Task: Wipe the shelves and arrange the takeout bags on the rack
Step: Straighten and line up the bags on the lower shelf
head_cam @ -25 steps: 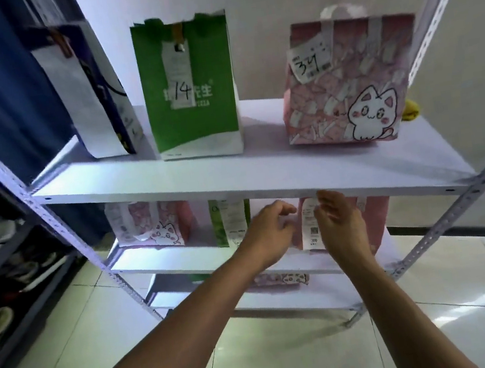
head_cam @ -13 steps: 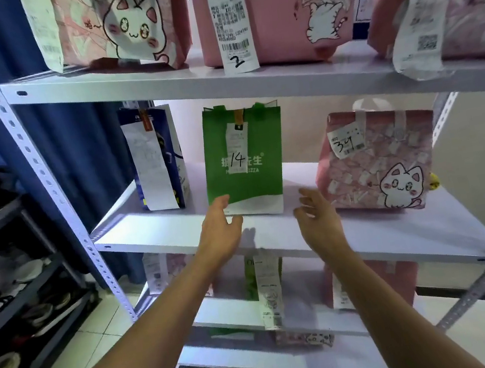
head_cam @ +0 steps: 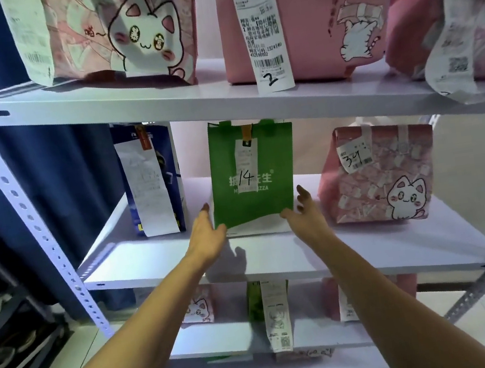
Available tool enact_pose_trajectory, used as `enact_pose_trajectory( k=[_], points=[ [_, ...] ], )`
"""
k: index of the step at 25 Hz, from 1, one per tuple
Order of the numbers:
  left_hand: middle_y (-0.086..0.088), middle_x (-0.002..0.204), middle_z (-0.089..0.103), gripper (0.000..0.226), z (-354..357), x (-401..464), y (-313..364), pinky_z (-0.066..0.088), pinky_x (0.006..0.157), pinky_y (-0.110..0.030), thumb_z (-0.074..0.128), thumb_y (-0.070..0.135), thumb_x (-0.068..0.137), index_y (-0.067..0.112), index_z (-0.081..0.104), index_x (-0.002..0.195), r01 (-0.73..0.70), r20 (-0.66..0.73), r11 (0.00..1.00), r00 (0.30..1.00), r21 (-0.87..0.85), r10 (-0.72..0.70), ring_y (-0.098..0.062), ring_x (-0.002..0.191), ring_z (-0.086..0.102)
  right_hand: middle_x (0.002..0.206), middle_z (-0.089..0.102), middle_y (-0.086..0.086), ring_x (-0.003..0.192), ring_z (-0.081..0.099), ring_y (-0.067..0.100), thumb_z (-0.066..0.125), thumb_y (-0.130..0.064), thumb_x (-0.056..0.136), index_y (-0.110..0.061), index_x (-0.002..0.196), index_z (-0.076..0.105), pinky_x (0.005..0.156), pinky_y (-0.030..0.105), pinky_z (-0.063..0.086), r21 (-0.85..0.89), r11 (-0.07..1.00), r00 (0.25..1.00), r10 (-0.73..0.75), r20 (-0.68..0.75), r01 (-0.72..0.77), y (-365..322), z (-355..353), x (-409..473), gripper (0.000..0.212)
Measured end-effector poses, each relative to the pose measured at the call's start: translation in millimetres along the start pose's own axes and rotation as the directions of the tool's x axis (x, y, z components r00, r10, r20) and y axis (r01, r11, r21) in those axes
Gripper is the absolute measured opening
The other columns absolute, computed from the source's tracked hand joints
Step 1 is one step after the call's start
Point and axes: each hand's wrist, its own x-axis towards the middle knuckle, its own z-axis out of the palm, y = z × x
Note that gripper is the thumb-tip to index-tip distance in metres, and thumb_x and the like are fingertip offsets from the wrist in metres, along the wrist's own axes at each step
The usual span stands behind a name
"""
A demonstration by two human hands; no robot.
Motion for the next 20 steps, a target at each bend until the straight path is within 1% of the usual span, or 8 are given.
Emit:
enact_pose_trajectory(
  k=[3,8,10,12,14,16,18,20],
  points=[
    [-0.007,0.159,0.036,0.063,0.2,8.5,-5.5,0.035,0.103,-0.028,0.050,0.008,0.100,0.018,0.024,0.156,-0.032,0.061,0.999,0.998,-0.016,0.033,-0.018,0.133,0.043,0.136,0.059,-0.002,0.122,0.057,0.021,0.065,-0.011,0.091,-0.027,0.148,0.037,0.104,0.044,0.050,0.012,1.000,1.000,0.001,-0.007,-0.001,1.3,10.3,3.3,0.066],
    [-0.008,0.154,0.041,0.062,4.9,20.9,-8.8,0.036,0.094,-0.026,0.051,0.010,0.099,0.024,0.028,0.155,-0.048,0.094,0.998,0.994,-0.028,0.050,-0.012,0.116,0.044,0.121,0.059,-0.008,0.114,0.057,0.016,0.067,-0.012,0.092,-0.026,0.146,0.037,0.102,0.038,0.044,0.166,0.985,0.996,0.067,-0.064,-0.055,7.4,7.7,10.1,0.063],
    [-0.008,0.155,0.040,0.062,7.9,23.3,-8.7,0.036,0.097,-0.028,0.050,0.011,0.100,0.026,0.026,0.156,-0.040,0.107,0.999,0.993,-0.029,0.043,-0.015,0.120,0.044,0.109,0.060,-0.015,0.104,0.058,0.009,0.067,-0.011,0.093,-0.034,0.121,0.049,0.098,0.036,0.042,0.194,0.977,0.993,0.098,-0.066,-0.084,12.3,5.0,14.4,0.041],
    [-0.009,0.154,0.040,0.062,10.7,23.1,-7.4,0.038,0.104,-0.032,0.050,0.011,0.100,0.027,0.026,0.156,-0.033,0.114,0.999,0.993,-0.031,0.037,-0.020,0.128,0.045,0.104,0.060,-0.020,0.101,0.058,0.008,0.066,-0.010,0.092,-0.039,0.105,0.050,0.094,0.034,0.041,0.199,0.976,0.993,0.101,-0.055,-0.088,15.7,4.1,17.5,0.036],
    [-0.009,0.153,0.041,0.063,11.4,20.8,-6.4,0.040,0.106,-0.032,0.050,0.010,0.100,0.026,0.026,0.155,-0.032,0.124,0.999,0.992,-0.031,0.036,-0.021,0.127,0.048,0.105,0.061,-0.018,0.100,0.058,0.006,0.066,-0.009,0.092,-0.037,0.109,0.051,0.094,0.034,0.041,0.220,0.972,0.994,0.094,-0.048,-0.081,19.1,4.6,19.3,0.036],
    [-0.008,0.150,0.043,0.063,10.6,18.2,-4.4,0.044,0.094,-0.019,0.050,0.008,0.099,0.026,0.026,0.155,-0.044,0.142,0.998,0.989,-0.032,0.048,-0.010,0.108,0.053,0.111,0.063,-0.012,0.102,0.059,0.008,0.066,-0.010,0.093,-0.031,0.118,0.053,0.093,0.034,0.041,0.246,0.967,0.995,0.089,-0.054,-0.073,22.8,4.4,19.5,0.035],
    [-0.008,0.148,0.046,0.065,8.6,14.9,-3.3,0.049,0.081,-0.017,0.051,0.006,0.097,0.024,0.027,0.154,-0.056,0.148,0.998,0.987,-0.037,0.061,-0.009,0.092,0.057,0.119,0.065,-0.004,0.105,0.060,0.013,0.065,-0.010,0.093,-0.023,0.126,0.057,0.090,0.032,0.043,0.256,0.965,0.996,0.076,-0.054,-0.059,24.5,5.8,17.4,0.036],
    [-0.007,0.149,0.046,0.064,8.4,11.4,0.0,0.047,0.088,-0.021,0.051,0.007,0.097,0.023,0.027,0.154,-0.064,0.156,0.997,0.985,-0.039,0.070,-0.013,0.098,0.057,0.122,0.065,0.001,0.102,0.060,0.010,0.065,-0.011,0.094,-0.017,0.132,0.057,0.079,0.027,0.045,0.257,0.965,0.996,0.066,-0.054,-0.050,26.0,5.7,14.5,0.040]
  ],
)
